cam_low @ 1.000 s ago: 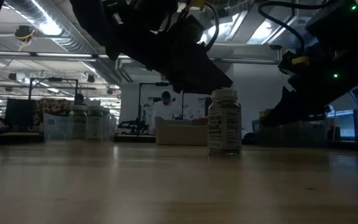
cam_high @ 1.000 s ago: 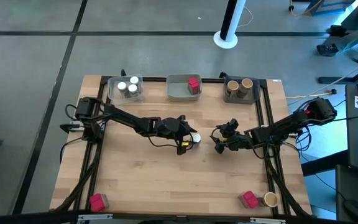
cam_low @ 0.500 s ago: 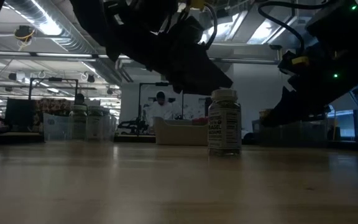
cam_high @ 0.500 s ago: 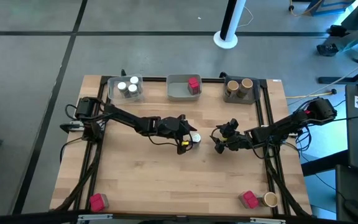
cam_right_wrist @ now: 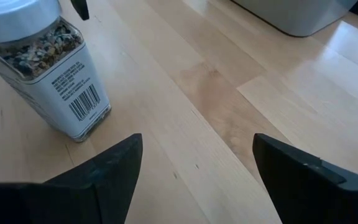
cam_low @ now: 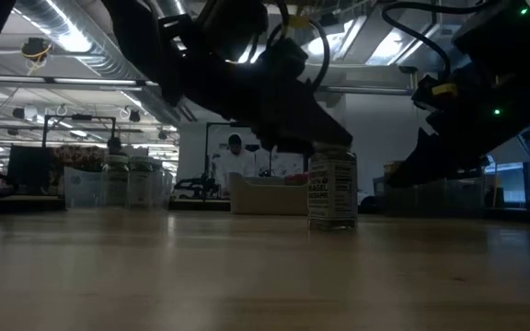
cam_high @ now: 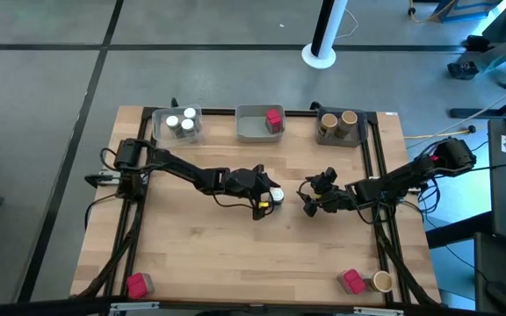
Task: Sort spices by type
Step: Put the white seasoning bottle into the transparent bin
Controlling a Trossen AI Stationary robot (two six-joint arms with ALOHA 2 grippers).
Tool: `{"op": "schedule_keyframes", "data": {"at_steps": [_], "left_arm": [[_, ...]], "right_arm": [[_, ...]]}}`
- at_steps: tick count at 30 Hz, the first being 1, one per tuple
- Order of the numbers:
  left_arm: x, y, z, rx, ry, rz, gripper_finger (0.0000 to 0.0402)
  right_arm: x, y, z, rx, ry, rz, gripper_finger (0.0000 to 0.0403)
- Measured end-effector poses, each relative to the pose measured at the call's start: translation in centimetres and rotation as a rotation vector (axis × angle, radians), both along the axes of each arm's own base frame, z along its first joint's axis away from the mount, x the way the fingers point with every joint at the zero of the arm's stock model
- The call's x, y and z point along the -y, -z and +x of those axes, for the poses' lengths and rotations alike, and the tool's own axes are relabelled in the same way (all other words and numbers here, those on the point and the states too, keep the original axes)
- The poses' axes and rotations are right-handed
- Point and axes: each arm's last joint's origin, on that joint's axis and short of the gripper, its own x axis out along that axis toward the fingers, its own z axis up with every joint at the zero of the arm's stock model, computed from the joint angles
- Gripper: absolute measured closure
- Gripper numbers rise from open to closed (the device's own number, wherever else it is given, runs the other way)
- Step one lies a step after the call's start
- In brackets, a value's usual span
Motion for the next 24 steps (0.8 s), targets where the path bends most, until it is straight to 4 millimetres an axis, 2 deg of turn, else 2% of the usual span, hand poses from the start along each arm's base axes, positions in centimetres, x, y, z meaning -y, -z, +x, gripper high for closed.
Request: {"op": "schedule_keyframes", "data": {"at_steps": [6, 15, 24], "left_arm": [[-0.03, 0.03, 0.02, 0.002, -0.007, -0.013, 0.0143], [-0.03, 0.17, 0.06, -0.002, -0.007, -0.011, 0.0209], [-0.03, 0.04, -0.03, -0.009, -0.012, -0.021, 0.0203]], "right_arm": [[0.0, 0.0, 0.0, 0.0, 0.0, 0.0, 0.01], [0.0, 0.0, 0.0, 0.0, 0.0, 0.0, 0.01], [0.0, 0.0, 0.0, 0.0, 0.0, 0.0, 0.01]]}}
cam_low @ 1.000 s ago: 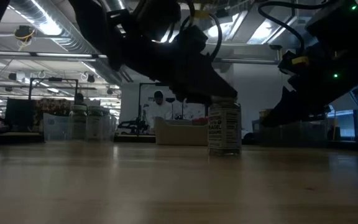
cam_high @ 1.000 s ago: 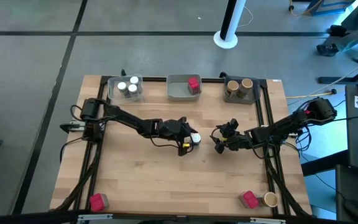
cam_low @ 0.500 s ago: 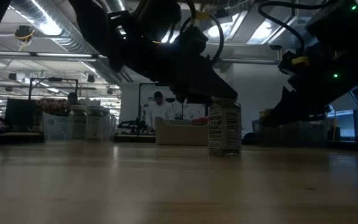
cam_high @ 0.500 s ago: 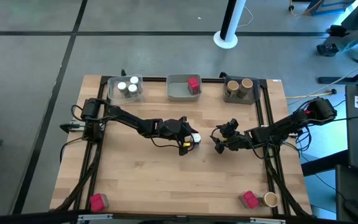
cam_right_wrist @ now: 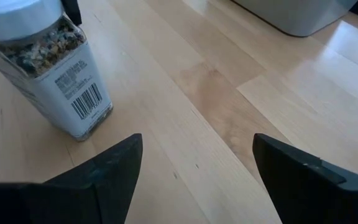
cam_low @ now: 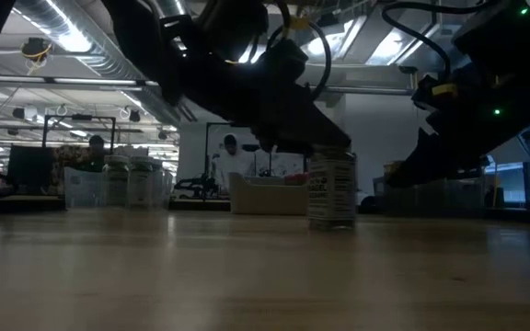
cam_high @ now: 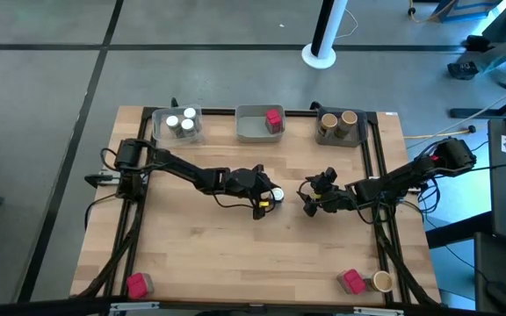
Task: Sort spices by type
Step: Put the white seasoning bottle into the transparent bin
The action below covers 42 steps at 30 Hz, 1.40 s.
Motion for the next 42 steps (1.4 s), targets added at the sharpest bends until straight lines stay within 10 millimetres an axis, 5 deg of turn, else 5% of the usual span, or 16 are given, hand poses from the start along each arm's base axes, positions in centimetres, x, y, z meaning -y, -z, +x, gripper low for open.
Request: {"op": "schedule_keyframes", "data": {"at_steps": [12, 24, 42], "left_arm": [[-0.2, -4.0, -2.0, -0.044, -0.089, 0.044, 0.0209], [-0.3, -9.8, -7.8, -0.118, -0.392, 0.236, 0.0209], [-2.1, -9.6, -19.9, -0.105, -0.823, 0.24, 0.0207]], "right_arm": [[0.0, 0.1, 0.0, -0.01, -0.012, 0.01, 0.01], [-0.1, 0.1, 0.0, -0.008, -0.012, 0.024, 0.01], [-0.1, 0.1, 0.0, -0.004, -0.011, 0.024, 0.01]]}}
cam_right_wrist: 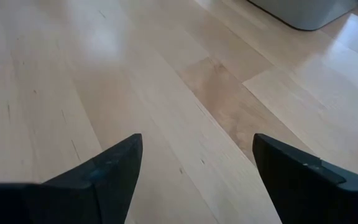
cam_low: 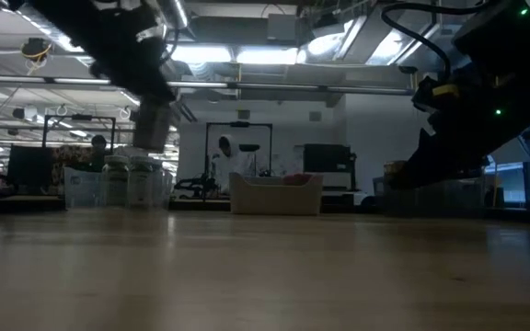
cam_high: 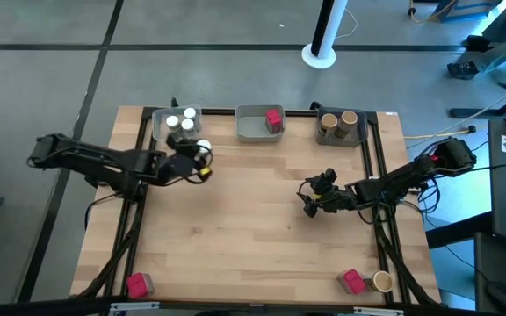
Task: Sort spices by type
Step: Put the white seasoning bottle into the transparent bin
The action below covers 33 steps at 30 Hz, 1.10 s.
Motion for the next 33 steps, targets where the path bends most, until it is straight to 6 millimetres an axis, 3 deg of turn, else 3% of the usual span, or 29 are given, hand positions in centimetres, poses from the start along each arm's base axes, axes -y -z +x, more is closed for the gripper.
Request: {"op": "schedule_keyframes", "data": {"at_steps": [6, 15, 33], "left_arm": [[-0.8, 0.9, -2.6, -0.006, -0.199, 0.034, 0.0207], [-2.4, 4.0, -4.0, 0.009, -0.396, 0.078, 0.0206], [-5.2, 4.3, -4.2, -0.075, -0.503, 0.139, 0.0206]], "right_arm": [[0.0, 0.0, 0.0, 0.001, 0.005, -0.005, 0.01], [0.0, 0.0, 0.0, 0.001, 0.005, -0.005, 0.01], [0.1, 0.0, 0.0, 0.004, 0.016, -0.016, 0.01]]}}
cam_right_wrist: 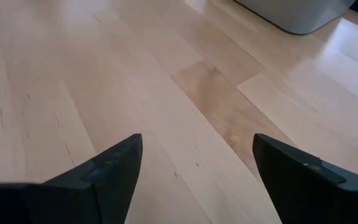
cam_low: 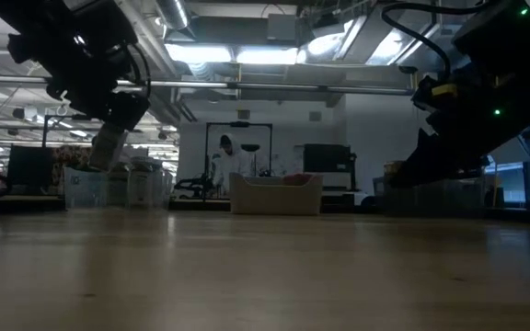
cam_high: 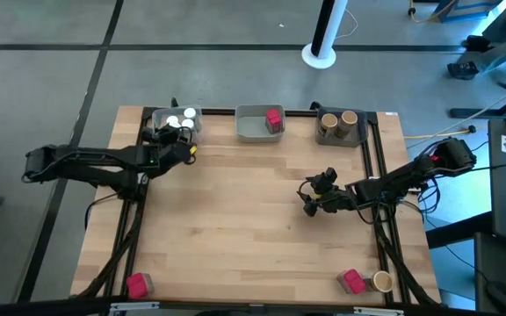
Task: Sort spices by type
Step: Put the white seasoning bottle into the transparent bin
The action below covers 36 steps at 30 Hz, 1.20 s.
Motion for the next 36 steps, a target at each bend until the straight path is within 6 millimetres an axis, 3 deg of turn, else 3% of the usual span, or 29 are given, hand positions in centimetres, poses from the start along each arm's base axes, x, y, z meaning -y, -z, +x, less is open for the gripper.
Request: {"op": "schedule_keyframes", "data": {"at_steps": [15, 24, 36], "left_arm": [[-2.1, -0.4, 0.2, -0.026, 0.0, -0.023, 0.0206], [-3.4, 2.6, -0.7, 0.063, 0.021, -0.026, 0.0206], [-3.2, 4.3, -1.4, 0.173, 0.016, -0.092, 0.0206]], "right_arm": [[0.0, 0.0, 0.0, -0.003, -0.002, -0.011, 0.01], [0.0, 0.0, 0.0, -0.004, -0.001, -0.012, 0.01], [0.1, -0.1, 0.0, 0.003, 0.021, -0.034, 0.01]]}}
